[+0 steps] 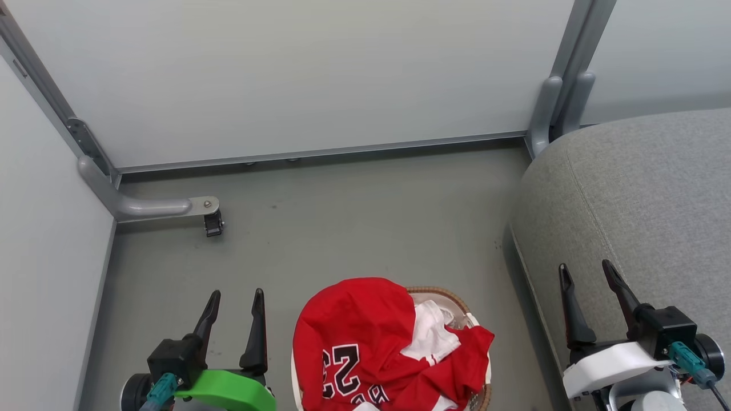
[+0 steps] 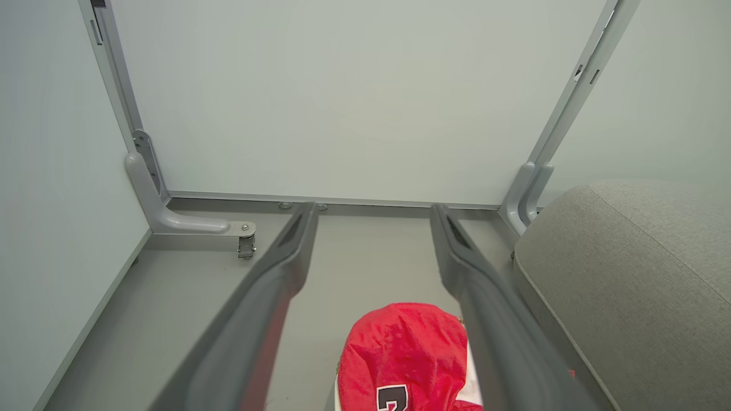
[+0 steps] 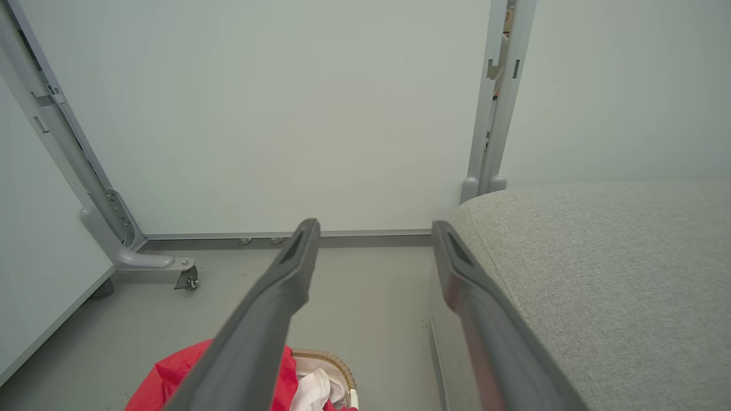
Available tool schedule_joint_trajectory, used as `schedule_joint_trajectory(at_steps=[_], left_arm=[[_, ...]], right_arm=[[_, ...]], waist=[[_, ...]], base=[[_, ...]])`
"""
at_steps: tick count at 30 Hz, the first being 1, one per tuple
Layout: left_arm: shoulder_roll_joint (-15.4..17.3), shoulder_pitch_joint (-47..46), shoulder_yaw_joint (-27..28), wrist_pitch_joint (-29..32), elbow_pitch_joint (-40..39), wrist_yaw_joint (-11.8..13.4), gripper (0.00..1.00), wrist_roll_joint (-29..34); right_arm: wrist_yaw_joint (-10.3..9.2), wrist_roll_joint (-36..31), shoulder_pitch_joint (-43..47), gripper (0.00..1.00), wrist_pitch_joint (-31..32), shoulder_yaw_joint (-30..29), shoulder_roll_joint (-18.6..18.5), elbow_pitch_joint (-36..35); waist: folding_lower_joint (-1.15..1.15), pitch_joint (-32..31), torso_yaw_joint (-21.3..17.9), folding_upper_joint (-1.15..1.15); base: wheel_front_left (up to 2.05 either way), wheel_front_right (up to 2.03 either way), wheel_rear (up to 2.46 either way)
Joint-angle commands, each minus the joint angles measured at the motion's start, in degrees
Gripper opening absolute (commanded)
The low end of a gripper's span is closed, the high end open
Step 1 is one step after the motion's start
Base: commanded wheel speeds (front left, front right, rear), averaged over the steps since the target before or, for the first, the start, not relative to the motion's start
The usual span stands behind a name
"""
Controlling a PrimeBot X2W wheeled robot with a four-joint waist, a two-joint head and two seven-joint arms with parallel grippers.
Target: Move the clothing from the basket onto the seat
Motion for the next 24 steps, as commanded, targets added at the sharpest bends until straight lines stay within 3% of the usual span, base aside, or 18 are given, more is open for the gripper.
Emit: schedule_joint_trajectory(at_steps=[1,11,18,24], left_arm=[[0.38,0.03,-0.10,-0.06,-0.23,-0.01,1.00,0.70],[0.36,-4.22,-1.94,-0.04,-1.56,-0.56,1.00,2.76],[0.35,-14.17,-5.59,-0.04,0.64,-1.35,1.00,8.12],[0.78,-23.96,-11.71,-0.03,7.08,-1.60,1.00,11.62]], right_arm=[[0.00,-0.23,-0.16,1.00,-0.30,-0.07,-0.33,-0.35],[-0.01,-0.95,-3.52,1.00,-0.29,-0.17,-0.33,-3.17],[-0.01,-2.24,-9.44,1.00,-0.29,-1.75,-0.31,-7.86],[-0.01,-2.37,-14.69,1.00,-0.29,-4.17,-0.27,-11.90]], waist=[[0.00,0.31,-0.20,0.16],[0.00,7.22,-3.12,0.16],[0.00,18.46,-5.26,0.16],[0.00,28.65,-7.27,0.16]], base=[[0.00,0.00,0.00],[0.00,0.00,0.00],[0.00,0.00,0.00],[0.00,0.00,0.00]])
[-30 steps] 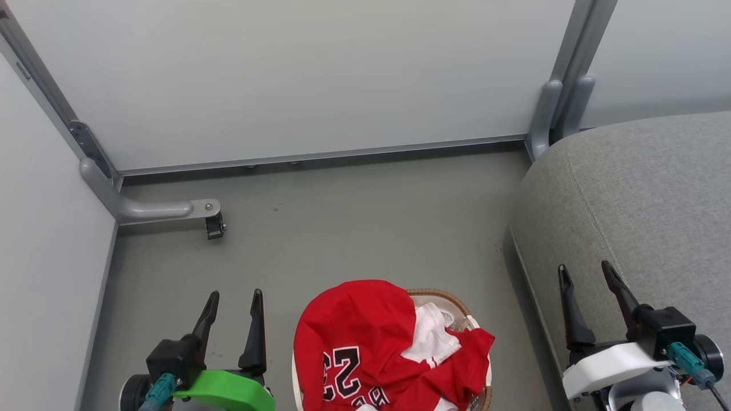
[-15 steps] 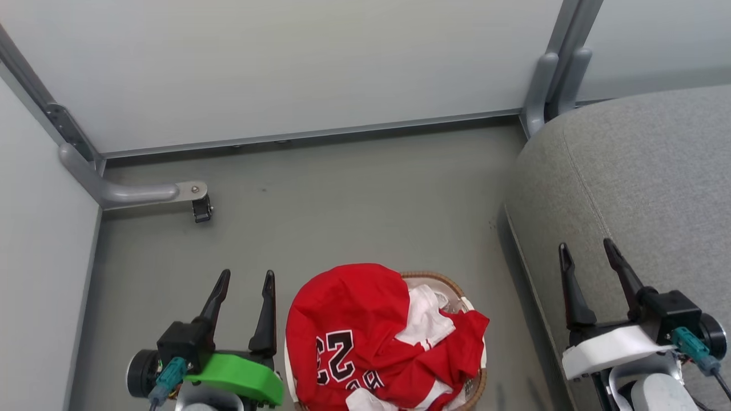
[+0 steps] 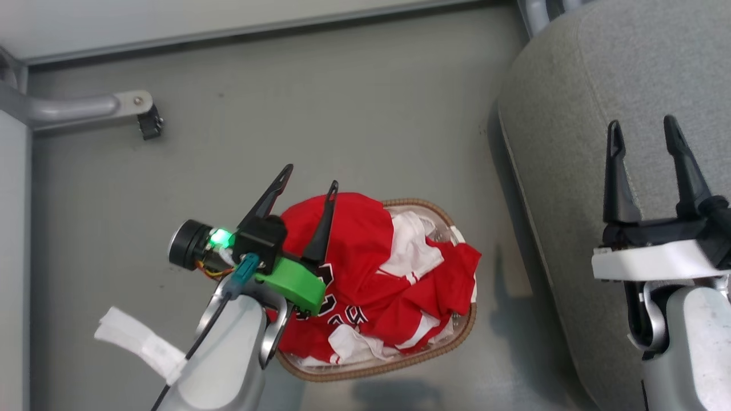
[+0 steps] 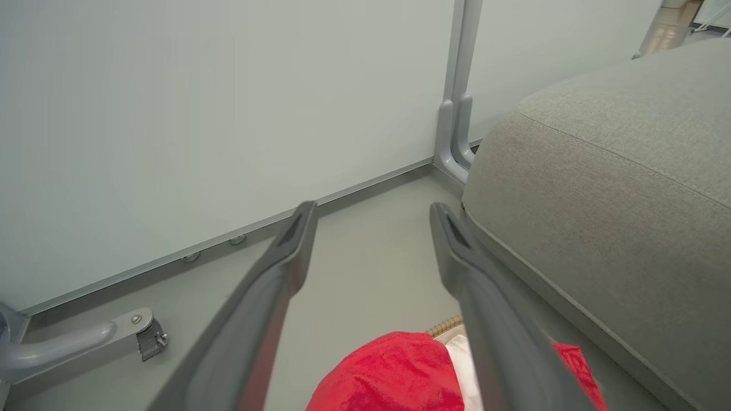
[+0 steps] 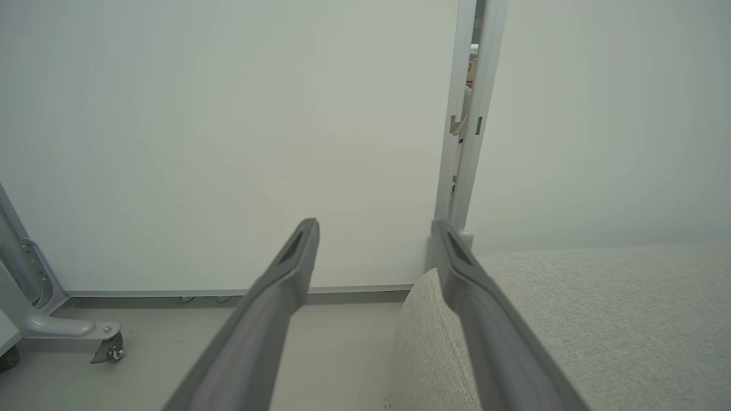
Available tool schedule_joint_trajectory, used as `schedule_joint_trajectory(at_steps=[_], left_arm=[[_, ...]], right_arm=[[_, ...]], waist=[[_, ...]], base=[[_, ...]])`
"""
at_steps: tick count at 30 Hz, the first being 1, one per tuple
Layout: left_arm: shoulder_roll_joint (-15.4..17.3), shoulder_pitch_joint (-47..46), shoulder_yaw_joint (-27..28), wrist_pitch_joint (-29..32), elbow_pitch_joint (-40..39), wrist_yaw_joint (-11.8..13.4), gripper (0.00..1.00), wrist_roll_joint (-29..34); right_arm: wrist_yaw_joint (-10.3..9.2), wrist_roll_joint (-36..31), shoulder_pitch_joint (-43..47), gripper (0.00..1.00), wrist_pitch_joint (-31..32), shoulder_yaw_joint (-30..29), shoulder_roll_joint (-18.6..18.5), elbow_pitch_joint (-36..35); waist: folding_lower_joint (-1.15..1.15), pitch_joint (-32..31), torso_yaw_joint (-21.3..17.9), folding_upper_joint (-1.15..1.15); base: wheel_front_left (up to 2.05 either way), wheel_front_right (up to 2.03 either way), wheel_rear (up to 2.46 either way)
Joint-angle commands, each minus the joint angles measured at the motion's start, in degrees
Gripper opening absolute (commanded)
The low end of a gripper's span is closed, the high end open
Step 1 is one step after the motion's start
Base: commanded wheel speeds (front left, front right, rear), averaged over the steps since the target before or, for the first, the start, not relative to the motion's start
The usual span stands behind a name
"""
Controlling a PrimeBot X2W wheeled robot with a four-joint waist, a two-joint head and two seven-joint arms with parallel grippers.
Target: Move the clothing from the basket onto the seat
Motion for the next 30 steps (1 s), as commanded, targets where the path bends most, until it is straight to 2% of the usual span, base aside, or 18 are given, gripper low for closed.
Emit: schedule_joint_trajectory(at_steps=[1,8,16,22,30], left_arm=[[0.74,-2.95,-1.53,0.01,1.70,-0.24,1.00,0.86],[0.85,-11.20,-11.93,0.01,11.76,-0.24,1.00,0.00],[2.70,-16.83,-20.08,0.01,25.75,-0.25,1.00,-1.13],[3.66,-20.45,-24.30,0.73,35.13,-0.24,1.00,-2.31],[4.93,-23.69,-27.18,0.35,40.00,-0.13,1.00,-3.32]], right_arm=[[-0.04,0.20,-1.83,1.00,-0.28,-0.49,-0.21,-0.97],[-0.04,2.02,-6.69,1.00,-0.28,-0.57,-0.16,-4.73],[-0.05,5.13,-9.30,1.00,-0.28,0.45,-0.16,-5.86],[-0.04,7.11,-10.42,1.00,-0.28,0.78,-0.16,-5.77],[-0.05,9.28,-11.52,1.00,-0.28,0.91,-0.16,-5.25]], waist=[[0.00,11.55,-3.48,0.16],[0.00,20.68,-6.00,0.16],[0.00,27.60,-9.07,0.16],[0.00,30.89,-10.26,0.16],[0.00,33.18,-11.22,0.16]], base=[[0.00,0.00,0.00],[0.00,0.00,0.00],[0.00,0.00,0.00],[0.00,0.00,0.00],[0.00,0.00,0.00]])
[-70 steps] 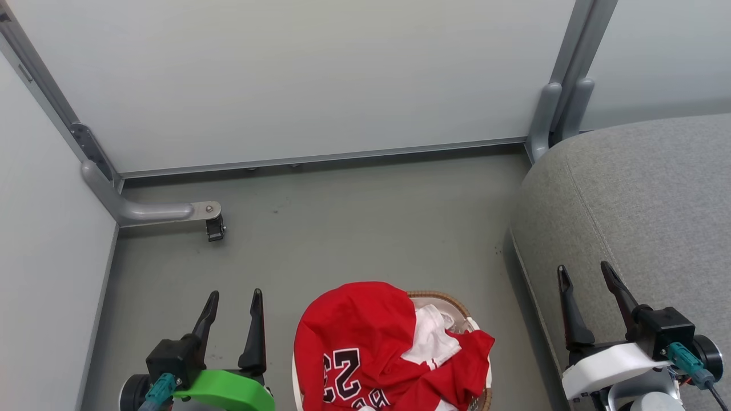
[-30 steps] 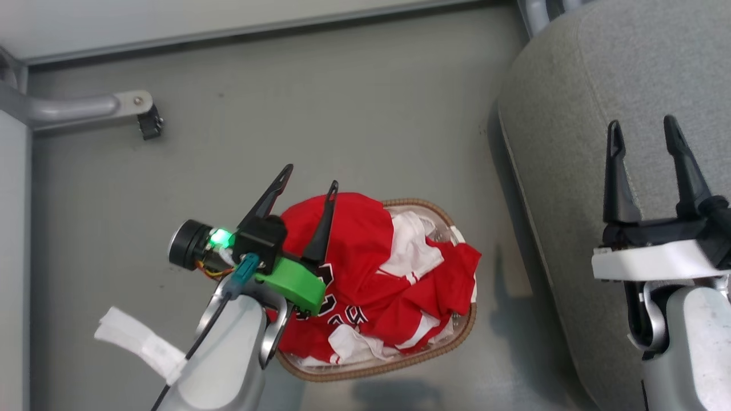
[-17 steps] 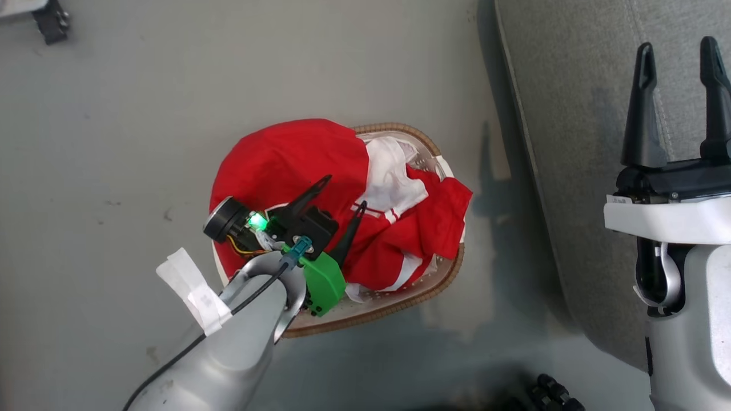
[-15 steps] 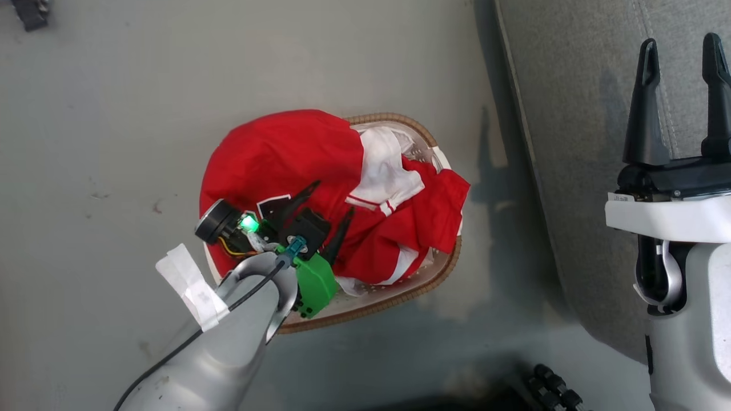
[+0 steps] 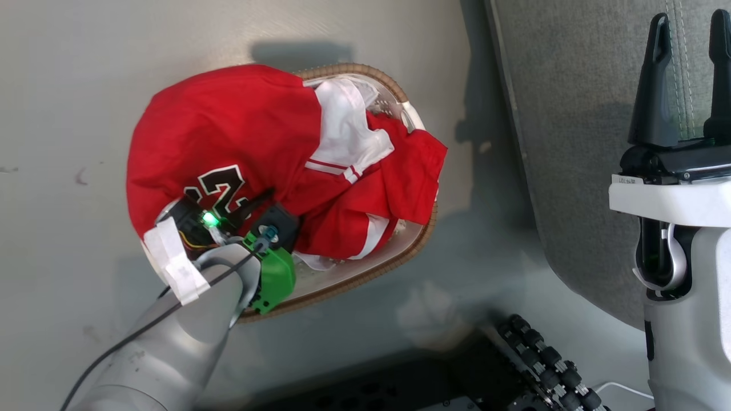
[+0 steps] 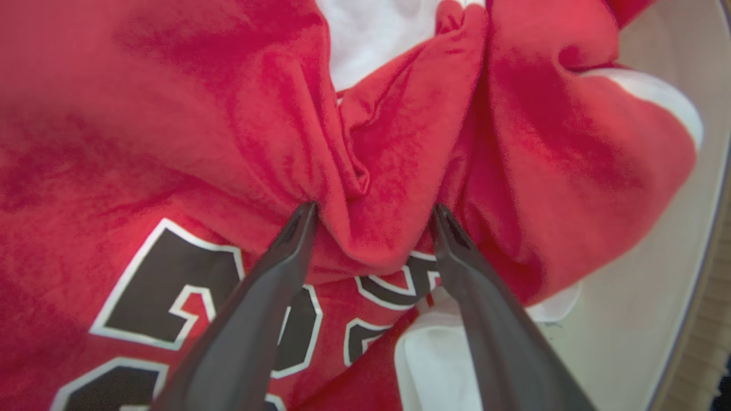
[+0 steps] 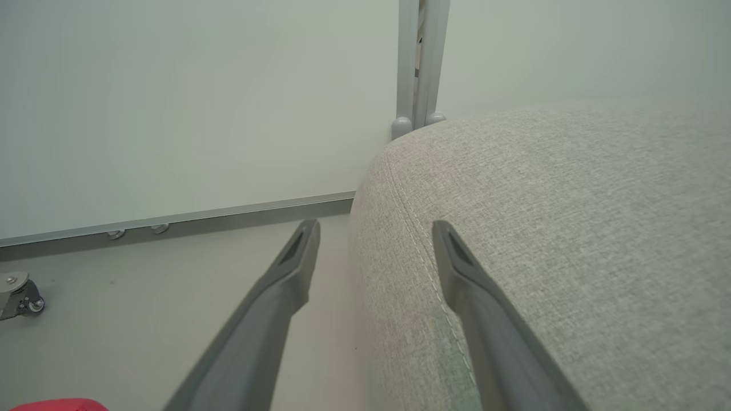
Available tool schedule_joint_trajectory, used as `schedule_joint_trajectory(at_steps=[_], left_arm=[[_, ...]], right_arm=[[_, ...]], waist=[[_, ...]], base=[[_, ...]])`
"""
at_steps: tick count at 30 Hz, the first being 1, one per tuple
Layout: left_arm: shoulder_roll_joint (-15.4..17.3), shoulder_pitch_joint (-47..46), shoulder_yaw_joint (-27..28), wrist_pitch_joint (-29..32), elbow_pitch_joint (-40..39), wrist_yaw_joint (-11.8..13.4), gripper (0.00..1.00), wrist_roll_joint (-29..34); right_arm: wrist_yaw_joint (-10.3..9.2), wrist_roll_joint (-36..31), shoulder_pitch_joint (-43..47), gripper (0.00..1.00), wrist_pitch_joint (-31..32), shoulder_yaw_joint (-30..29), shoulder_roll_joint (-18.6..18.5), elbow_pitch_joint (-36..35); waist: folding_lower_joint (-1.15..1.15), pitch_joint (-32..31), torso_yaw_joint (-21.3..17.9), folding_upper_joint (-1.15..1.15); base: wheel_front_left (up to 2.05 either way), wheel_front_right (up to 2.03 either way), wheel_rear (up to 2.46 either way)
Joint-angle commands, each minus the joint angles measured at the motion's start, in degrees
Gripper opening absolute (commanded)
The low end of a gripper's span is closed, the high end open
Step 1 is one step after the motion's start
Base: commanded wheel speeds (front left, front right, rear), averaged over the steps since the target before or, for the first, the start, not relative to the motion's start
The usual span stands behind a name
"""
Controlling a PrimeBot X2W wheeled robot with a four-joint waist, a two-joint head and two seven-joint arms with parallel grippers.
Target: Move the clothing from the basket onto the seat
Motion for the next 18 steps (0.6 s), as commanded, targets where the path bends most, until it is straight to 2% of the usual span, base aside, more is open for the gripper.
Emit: schedule_joint_trajectory(at_steps=[1,6,10,11,12,13,14,15,16,18], left_arm=[[1.01,-1.39,-0.07,-0.20,0.61,0.26,1.00,-0.08],[1.64,-2.67,-0.15,-0.50,2.18,2.73,1.00,0.35],[1.99,-3.11,0.12,-0.55,1.59,3.24,1.00,-0.21],[2.08,-3.16,0.20,-0.54,1.07,3.23,0.94,-0.37],[2.18,-3.10,0.25,-0.52,0.63,3.21,0.72,-0.39],[2.29,-2.93,0.25,-0.53,-0.03,3.13,0.43,-0.40],[2.31,-2.73,0.33,-0.54,-0.61,3.01,0.33,-0.53],[2.25,-2.44,0.38,-0.53,-1.26,2.89,0.04,-0.65],[2.20,-2.14,0.44,-0.54,-1.91,2.76,0.00,-0.70],[2.11,-1.40,0.60,-0.54,-3.42,2.46,0.00,-0.98]], right_arm=[[-0.05,0.40,-0.53,1.00,-0.28,0.08,-0.12,0.23],[-0.05,1.42,-0.95,1.00,-0.28,0.40,-0.13,0.45],[-0.05,1.90,-1.17,1.00,-0.28,0.71,-0.13,0.57],[-0.05,2.05,-1.18,1.00,-0.28,0.76,-0.13,0.62],[-0.05,2.12,-1.17,1.00,-0.28,0.79,-0.13,0.69],[-0.05,2.19,-1.15,1.00,-0.28,0.82,-0.13,0.78],[-0.05,2.18,-1.12,1.00,-0.28,0.80,-0.13,0.85],[-0.05,2.11,-1.03,1.00,-0.28,0.79,-0.14,0.98],[-0.05,2.01,-0.95,1.00,-0.28,0.78,-0.13,1.12],[-0.05,1.60,-0.74,1.00,-0.28,0.89,-0.14,1.33]], waist=[[-0.01,1.63,-1.40,0.16],[-0.01,2.43,-1.96,0.16],[-0.01,2.79,-2.32,0.16],[-0.01,2.81,-2.37,0.16],[-0.01,2.78,-2.39,0.16],[-0.01,2.71,-2.38,0.16],[-0.01,2.58,-2.33,0.16],[-0.01,2.38,-2.25,0.16],[-0.01,2.15,-2.14,0.16],[-0.01,1.47,-1.82,0.16]], base=[[0.00,0.00,0.00],[0.00,0.00,0.00],[0.00,0.00,0.00],[0.00,0.00,0.00],[0.00,0.00,0.00],[0.00,0.00,0.00],[0.00,0.00,0.00],[0.00,0.00,0.00],[0.00,0.00,0.00],[0.00,0.00,0.00]])
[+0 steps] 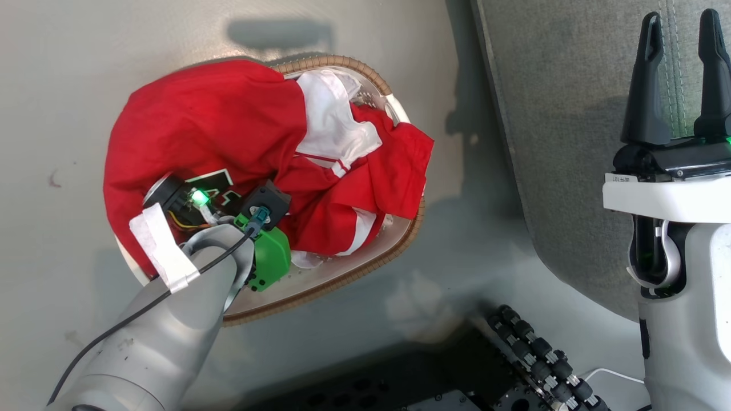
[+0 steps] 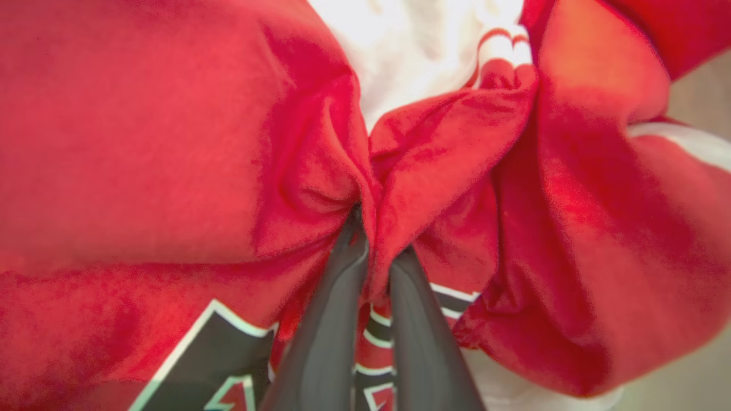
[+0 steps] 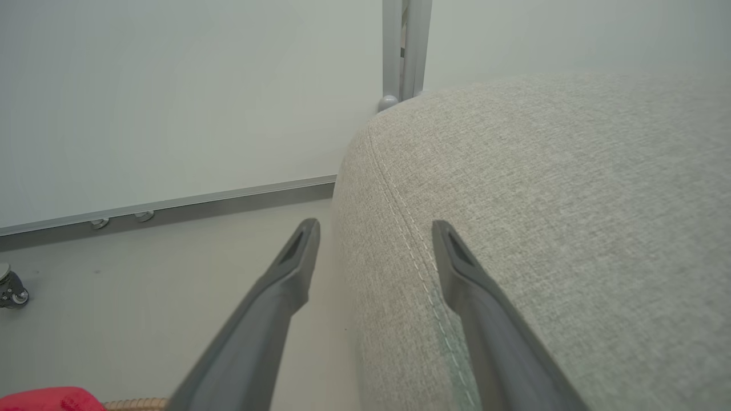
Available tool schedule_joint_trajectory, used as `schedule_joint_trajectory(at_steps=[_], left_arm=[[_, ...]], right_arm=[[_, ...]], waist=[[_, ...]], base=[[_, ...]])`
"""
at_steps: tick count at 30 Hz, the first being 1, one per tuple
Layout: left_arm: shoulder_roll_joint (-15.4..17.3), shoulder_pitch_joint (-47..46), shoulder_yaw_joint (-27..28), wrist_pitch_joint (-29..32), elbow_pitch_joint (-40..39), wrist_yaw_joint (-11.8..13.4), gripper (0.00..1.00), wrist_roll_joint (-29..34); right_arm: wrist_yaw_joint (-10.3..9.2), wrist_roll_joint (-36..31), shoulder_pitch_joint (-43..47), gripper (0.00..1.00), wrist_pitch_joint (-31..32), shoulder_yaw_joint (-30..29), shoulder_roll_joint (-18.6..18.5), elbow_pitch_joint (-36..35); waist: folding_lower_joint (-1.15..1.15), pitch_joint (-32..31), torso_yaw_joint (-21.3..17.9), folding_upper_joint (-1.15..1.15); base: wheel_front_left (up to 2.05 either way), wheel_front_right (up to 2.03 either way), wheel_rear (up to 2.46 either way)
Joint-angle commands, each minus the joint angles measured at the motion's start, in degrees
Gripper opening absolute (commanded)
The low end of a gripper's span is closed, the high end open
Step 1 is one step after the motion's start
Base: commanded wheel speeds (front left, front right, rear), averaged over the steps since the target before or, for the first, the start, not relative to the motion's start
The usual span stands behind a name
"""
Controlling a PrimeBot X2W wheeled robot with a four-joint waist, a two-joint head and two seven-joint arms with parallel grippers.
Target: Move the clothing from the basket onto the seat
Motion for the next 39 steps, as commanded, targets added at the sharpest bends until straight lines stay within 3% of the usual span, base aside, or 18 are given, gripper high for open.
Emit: schedule_joint_trajectory(at_steps=[1,12,28,39], left_arm=[[0.29,0.90,0.34,-0.17,-1.26,-0.26,0.00,-0.32],[0.68,6.82,3.08,-0.12,-13.35,-0.44,0.00,-2.17],[1.23,18.63,11.68,-0.13,-32.49,-0.41,0.00,-4.50],[2.92,14.25,9.55,0.55,-35.57,-2.52,0.00,-6.14]], right_arm=[[-0.04,-0.40,0.00,1.00,-0.28,0.08,-0.14,0.28],[-0.05,-3.85,2.70,1.00,-0.29,0.16,-0.17,1.94],[-0.05,-9.45,13.12,1.00,-0.28,-0.41,-0.18,7.13],[-0.05,-10.61,19.19,1.00,-0.28,0.71,-0.18,9.30]], waist=[[0.00,-0.99,0.55,0.16],[0.00,-9.87,4.33,0.16],[0.00,-33.87,10.83,0.16],[0.00,-45.24,12.46,0.16]], base=[[0.00,0.00,0.00],[0.00,0.00,0.00],[0.00,0.00,0.00],[0.00,0.00,0.00]])
